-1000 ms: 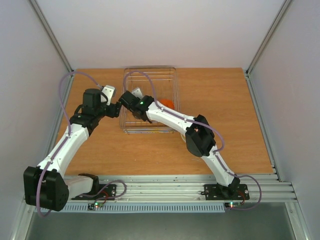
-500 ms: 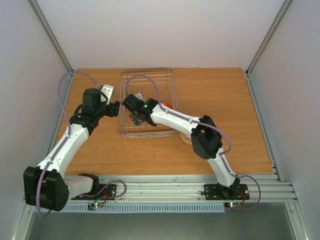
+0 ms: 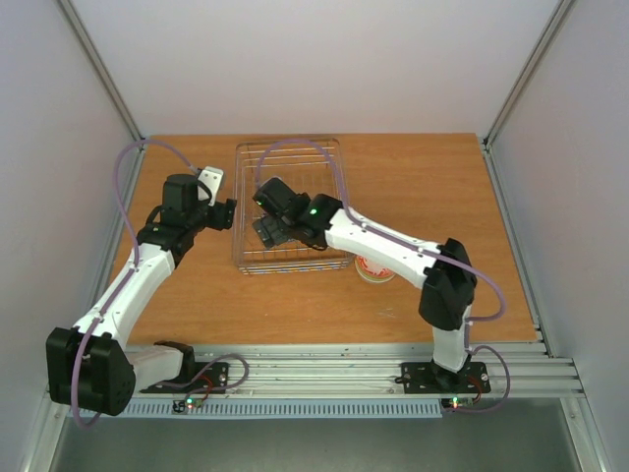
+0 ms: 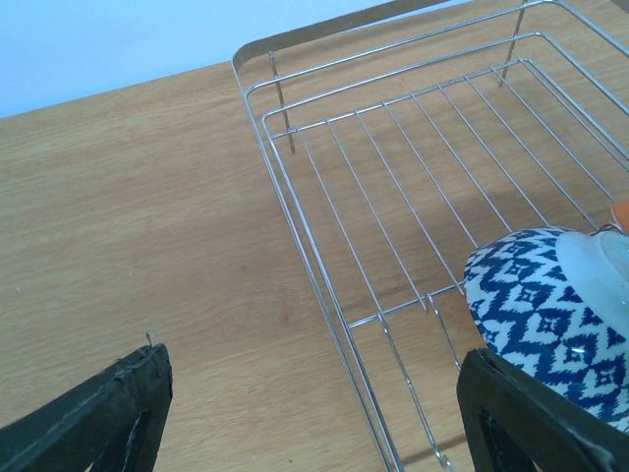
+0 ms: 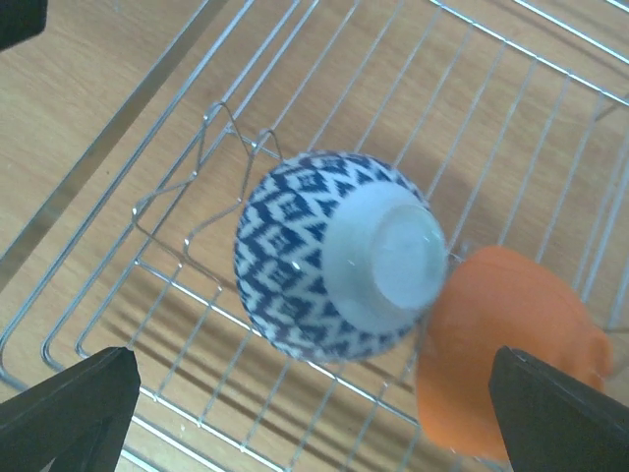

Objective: Load the bowls into the dish rack

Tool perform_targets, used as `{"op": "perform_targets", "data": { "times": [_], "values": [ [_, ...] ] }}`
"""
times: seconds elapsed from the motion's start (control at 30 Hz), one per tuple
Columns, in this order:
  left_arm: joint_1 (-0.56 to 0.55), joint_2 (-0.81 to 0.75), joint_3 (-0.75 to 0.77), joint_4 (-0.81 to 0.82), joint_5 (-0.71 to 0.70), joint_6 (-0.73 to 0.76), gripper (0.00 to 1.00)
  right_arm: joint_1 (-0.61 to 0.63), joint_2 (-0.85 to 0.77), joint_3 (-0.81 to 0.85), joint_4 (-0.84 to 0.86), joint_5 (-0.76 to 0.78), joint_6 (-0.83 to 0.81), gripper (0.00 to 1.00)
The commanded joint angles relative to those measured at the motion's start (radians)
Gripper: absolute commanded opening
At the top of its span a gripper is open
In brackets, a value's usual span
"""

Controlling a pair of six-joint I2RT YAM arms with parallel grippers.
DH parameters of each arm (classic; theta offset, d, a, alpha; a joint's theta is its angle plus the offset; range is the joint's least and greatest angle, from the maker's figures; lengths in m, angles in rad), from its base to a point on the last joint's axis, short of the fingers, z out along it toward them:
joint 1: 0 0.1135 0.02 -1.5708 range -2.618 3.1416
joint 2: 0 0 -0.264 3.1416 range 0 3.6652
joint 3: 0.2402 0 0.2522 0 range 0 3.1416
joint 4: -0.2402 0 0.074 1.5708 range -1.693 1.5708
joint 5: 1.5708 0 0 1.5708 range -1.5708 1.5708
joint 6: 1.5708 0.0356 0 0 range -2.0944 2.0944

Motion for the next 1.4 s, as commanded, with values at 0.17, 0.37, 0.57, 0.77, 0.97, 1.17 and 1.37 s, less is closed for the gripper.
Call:
{"op": "perform_targets", "data": {
  "times": [0.17,0.37,0.57,0.77,0.97,1.17,1.37],
  "values": [
    [0.006,0.005,0.012,0.032,0.114,0.005,0.79,-0.195,-0.392,-0.388,0.052,-0.058,0.189,0.87],
    [0.005,0.013,0.014,0.020,0.173,0.004,0.79,-0.344,-0.573,-0.580,-0.040,-0.086,0.241,0.74],
    [0.005,0.005,0.014,0.015,0.224,0.004,0.79,-0.475,-0.724,-0.777,-0.069,-0.157,0.320,0.52],
    [0.006,0.014,0.014,0.014,0.237,0.001,0.79,-0.538,-0.774,-0.881,-0.067,-0.188,0.336,0.38],
    [0.005,0.015,0.014,0.015,0.243,0.000,0.79,-0.546,-0.753,-0.933,-0.038,-0.208,0.342,0.32],
    [0.006,0.019,0.014,0.011,0.244,0.001,0.79,-0.555,-0.722,-0.954,-0.008,-0.213,0.341,0.28],
    [0.006,0.020,0.014,0.010,0.243,0.002,0.79,-0.572,-0.684,-0.970,0.029,-0.231,0.331,0.24]
  ]
}}
